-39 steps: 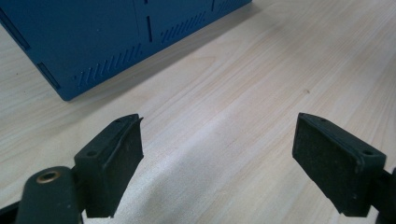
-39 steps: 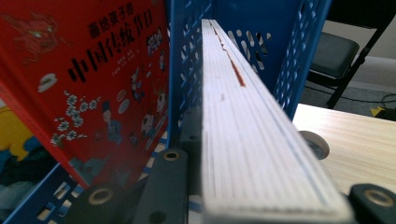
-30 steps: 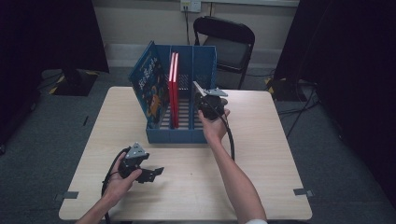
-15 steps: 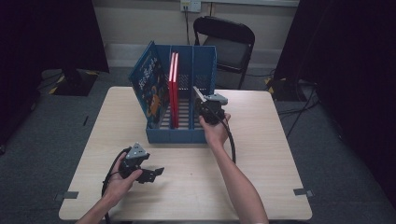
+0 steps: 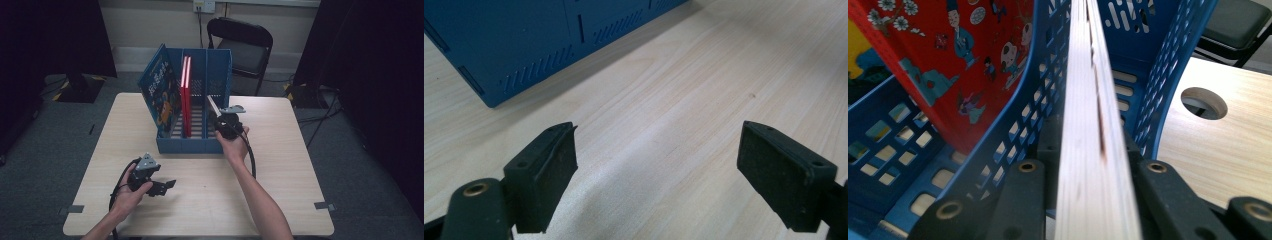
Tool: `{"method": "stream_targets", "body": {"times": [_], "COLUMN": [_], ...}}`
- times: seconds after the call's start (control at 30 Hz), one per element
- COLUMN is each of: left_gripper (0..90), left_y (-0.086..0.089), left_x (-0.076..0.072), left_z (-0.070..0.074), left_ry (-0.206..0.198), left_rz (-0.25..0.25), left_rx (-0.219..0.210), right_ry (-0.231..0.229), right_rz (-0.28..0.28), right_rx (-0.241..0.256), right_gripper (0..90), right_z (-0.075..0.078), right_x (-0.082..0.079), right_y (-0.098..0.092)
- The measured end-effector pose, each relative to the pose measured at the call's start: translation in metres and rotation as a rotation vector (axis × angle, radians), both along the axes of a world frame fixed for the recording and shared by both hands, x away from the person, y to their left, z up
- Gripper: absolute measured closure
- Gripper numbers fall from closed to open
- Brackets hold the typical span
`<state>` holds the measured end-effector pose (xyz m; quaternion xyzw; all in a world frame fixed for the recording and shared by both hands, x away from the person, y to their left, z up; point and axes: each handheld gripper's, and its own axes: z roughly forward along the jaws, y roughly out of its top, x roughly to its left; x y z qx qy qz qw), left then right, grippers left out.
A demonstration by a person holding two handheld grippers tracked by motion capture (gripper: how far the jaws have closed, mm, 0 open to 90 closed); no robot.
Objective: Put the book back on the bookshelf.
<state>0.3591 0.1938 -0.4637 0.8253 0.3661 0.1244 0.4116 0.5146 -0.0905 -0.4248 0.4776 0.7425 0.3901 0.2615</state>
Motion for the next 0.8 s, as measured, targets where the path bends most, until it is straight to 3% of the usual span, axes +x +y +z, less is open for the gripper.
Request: {"method": "stream_targets", "body": {"times": [0.3,0.8], "left_gripper": [16.0,16.0], "left_y": [0.000,-0.003], "left_x": [0.000,0.000], "left_z": [0.000,-0.001], "left_ry": [0.002,0.007], "left_rz": [-0.002,-0.001], "left_rx": [0.001,0.006], "right_ry": [-0.007,-0.047], "right_rz": [0.021,0.072], "right_rx": [0.012,0.021], "right_gripper": [70.9,69.4], "right_z": [0.002,0.013], "right_x": [-0.003,-0.035], "right_y": [-0.002,-0.021]}}
